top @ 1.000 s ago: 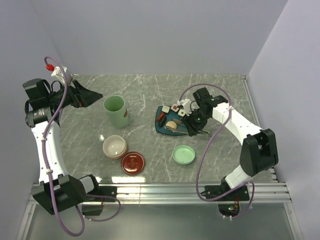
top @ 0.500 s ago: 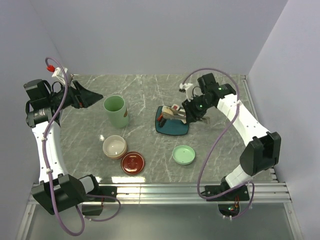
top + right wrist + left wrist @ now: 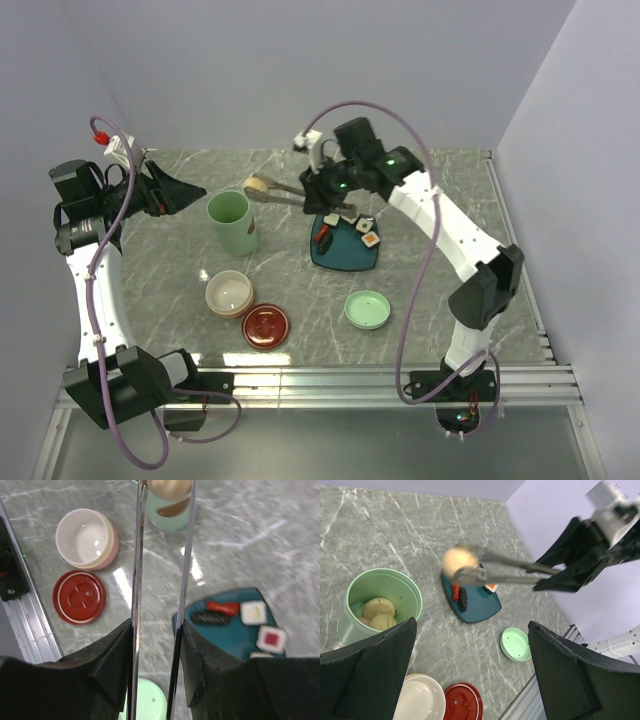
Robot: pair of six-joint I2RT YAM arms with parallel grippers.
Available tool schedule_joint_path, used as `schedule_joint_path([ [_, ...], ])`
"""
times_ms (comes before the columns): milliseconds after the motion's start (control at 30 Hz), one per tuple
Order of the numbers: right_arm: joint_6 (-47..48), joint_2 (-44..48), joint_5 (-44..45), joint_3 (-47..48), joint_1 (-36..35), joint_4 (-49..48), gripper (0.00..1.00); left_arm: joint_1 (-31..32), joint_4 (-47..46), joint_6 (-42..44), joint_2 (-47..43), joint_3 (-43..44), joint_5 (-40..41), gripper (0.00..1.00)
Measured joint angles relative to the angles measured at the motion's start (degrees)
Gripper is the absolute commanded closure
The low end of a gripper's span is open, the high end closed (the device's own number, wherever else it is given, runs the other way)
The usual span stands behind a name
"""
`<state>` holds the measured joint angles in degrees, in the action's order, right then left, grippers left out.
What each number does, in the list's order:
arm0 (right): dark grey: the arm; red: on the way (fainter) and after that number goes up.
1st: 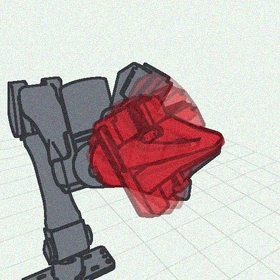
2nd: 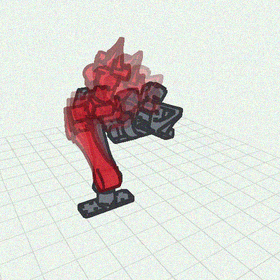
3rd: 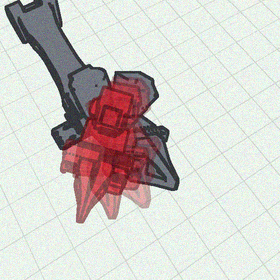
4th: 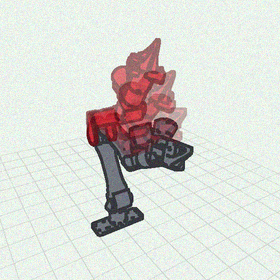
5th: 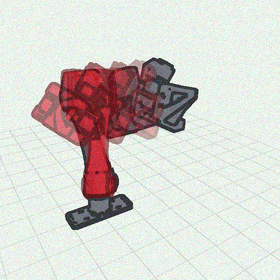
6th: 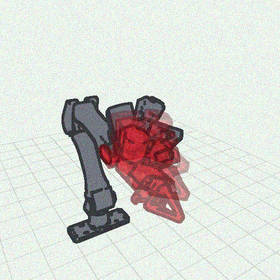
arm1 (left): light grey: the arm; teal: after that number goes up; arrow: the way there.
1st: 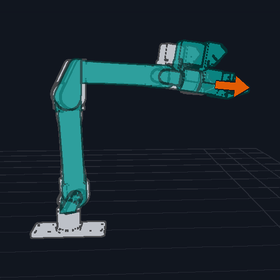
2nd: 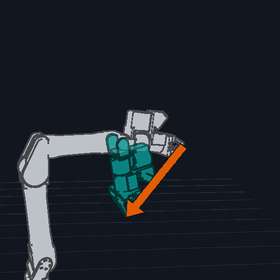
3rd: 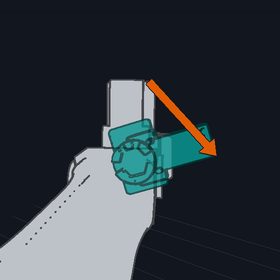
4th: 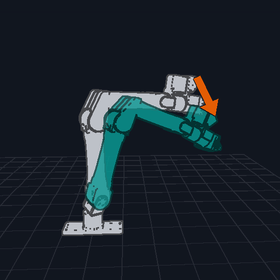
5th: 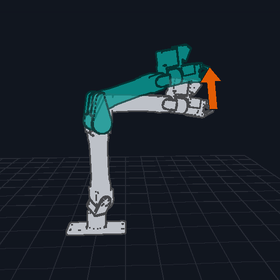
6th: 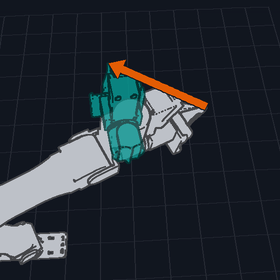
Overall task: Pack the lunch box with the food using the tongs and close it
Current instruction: Place the food into the lunch box
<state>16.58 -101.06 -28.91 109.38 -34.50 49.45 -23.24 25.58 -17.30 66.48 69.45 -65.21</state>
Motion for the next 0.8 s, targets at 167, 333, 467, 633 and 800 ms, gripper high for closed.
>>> schedule_joint_path([
  [167,-2.1,-5.6,1.7,2.8,-5.4,-2.0,0.53,0.0,-0.4,-0.4,0.0,-0.1,0.1,0.01],
  [333,-3.8,-9.1,3.1,7.3,-7.6,-3.8,0.53,0.0,-2.6,-2.2,-0.2,-2.0,0.2,0.01],
  [467,-4.5,-11.0,4.5,9.8,-8.2,-4.9,0.53,0.0,-4.4,-4.1,-0.3,-3.3,0.4,0.01],
  [633,-4.8,-14.3,5.3,11.5,-8.5,-6.2,0.52,-0.1,-5.7,-4.9,-0.3,-3.3,0.5,0.01],
  [800,-5.0,-17.6,5.6,11.8,-9.0,-6.2,0.43,-0.7,-6.2,-5.0,-0.3,-3.3,0.5,0.01],
])
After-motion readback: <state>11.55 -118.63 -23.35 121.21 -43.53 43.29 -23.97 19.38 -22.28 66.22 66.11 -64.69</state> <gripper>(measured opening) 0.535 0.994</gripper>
